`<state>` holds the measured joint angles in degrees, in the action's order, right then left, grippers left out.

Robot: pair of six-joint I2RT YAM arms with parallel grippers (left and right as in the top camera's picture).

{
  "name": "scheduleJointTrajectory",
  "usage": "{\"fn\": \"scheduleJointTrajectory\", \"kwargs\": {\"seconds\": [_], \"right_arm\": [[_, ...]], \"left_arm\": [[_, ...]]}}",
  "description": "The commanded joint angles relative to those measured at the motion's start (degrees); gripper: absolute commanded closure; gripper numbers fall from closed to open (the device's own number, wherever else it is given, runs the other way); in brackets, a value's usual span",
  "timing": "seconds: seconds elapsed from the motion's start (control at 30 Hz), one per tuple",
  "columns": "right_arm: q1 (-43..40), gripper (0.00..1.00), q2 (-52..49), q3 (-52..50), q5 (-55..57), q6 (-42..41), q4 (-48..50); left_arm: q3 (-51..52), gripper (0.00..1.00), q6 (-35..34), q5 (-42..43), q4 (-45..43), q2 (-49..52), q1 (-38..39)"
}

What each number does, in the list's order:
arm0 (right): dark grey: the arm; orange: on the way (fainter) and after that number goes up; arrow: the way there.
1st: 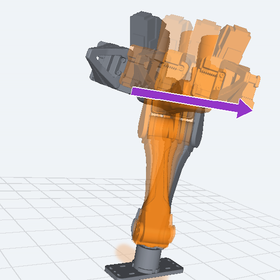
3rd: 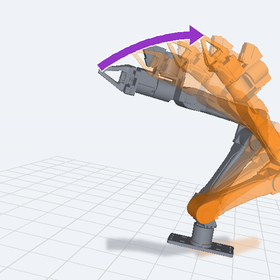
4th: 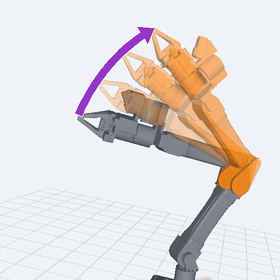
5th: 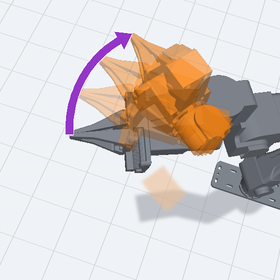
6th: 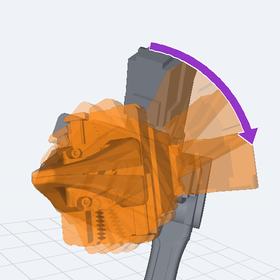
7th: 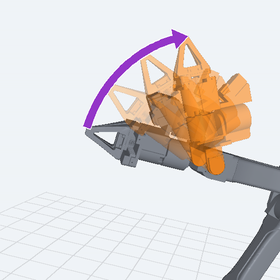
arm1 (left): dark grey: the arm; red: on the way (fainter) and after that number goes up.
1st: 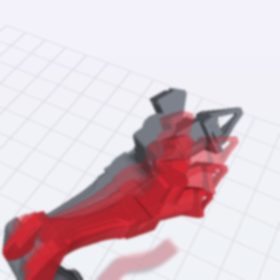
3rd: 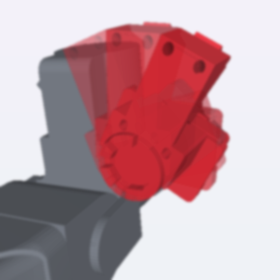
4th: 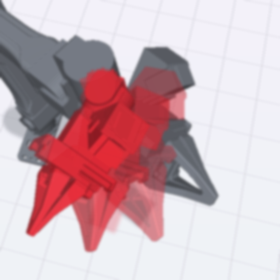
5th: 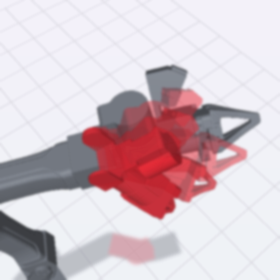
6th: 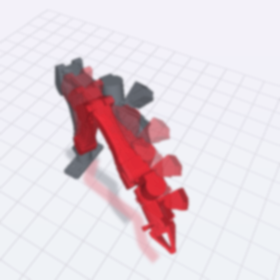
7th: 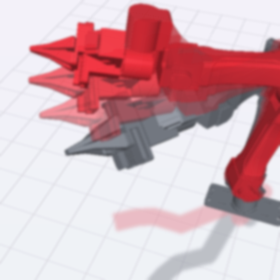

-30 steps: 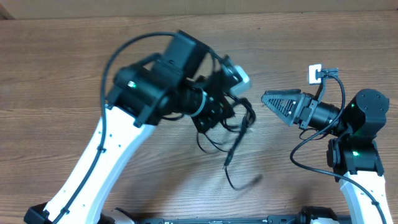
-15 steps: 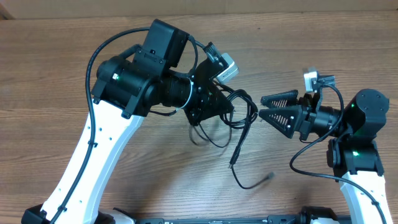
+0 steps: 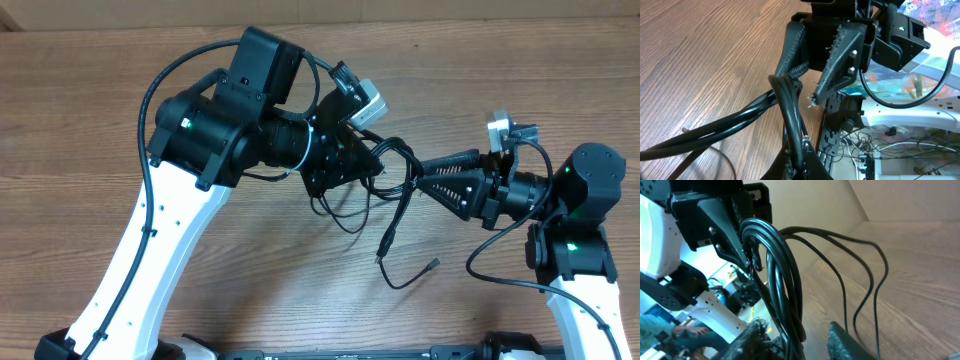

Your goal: Untangle cables

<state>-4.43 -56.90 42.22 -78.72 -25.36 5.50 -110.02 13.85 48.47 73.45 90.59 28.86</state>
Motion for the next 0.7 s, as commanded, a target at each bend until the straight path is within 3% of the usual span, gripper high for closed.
{"fn": "scheduleJointTrajectory", "kwargs": {"seconds": [0.0, 0.1, 0.2, 0.33, 0.4, 0.5, 0.57, 0.67], "right_arm": [[-0.2, 0.65, 0.2, 0.5, -0.9, 0.4, 0.3], [-0.2, 0.65, 0.2, 0.5, -1.1, 0.4, 0.3], [-0.2, 0.59, 0.2, 0.5, -1.1, 0.4, 0.3], [-0.2, 0.59, 0.2, 0.5, -1.1, 0.4, 0.3], [-0.2, 0.66, 0.2, 0.5, -1.1, 0.4, 0.3], [-0.2, 0.89, 0.2, 0.5, -1.1, 0.4, 0.3], [-0.2, 0.95, 0.2, 0.5, -1.1, 0.4, 0.3], [-0.2, 0.96, 0.2, 0.5, -1.1, 0.4, 0.3]], "left_arm": [[-1.4, 0.96, 0.3, 2.4, -0.4, -0.9, 0.1], [-1.4, 0.96, 0.3, 2.6, -0.4, -0.8, 0.4], [-1.4, 0.96, 0.3, 2.6, -0.5, -0.3, 1.3], [-1.4, 0.96, 0.3, 2.4, -1.1, 0.5, 2.9], [-1.4, 0.96, 0.0, 2.4, -1.8, 0.8, 3.3], [-1.4, 0.96, -0.2, 2.2, -2.6, 1.0, 3.4], [-1.4, 0.96, -0.2, 1.9, -2.7, 1.0, 3.4], [-1.4, 0.96, -0.7, 1.4, -2.6, 1.0, 3.4]]}}
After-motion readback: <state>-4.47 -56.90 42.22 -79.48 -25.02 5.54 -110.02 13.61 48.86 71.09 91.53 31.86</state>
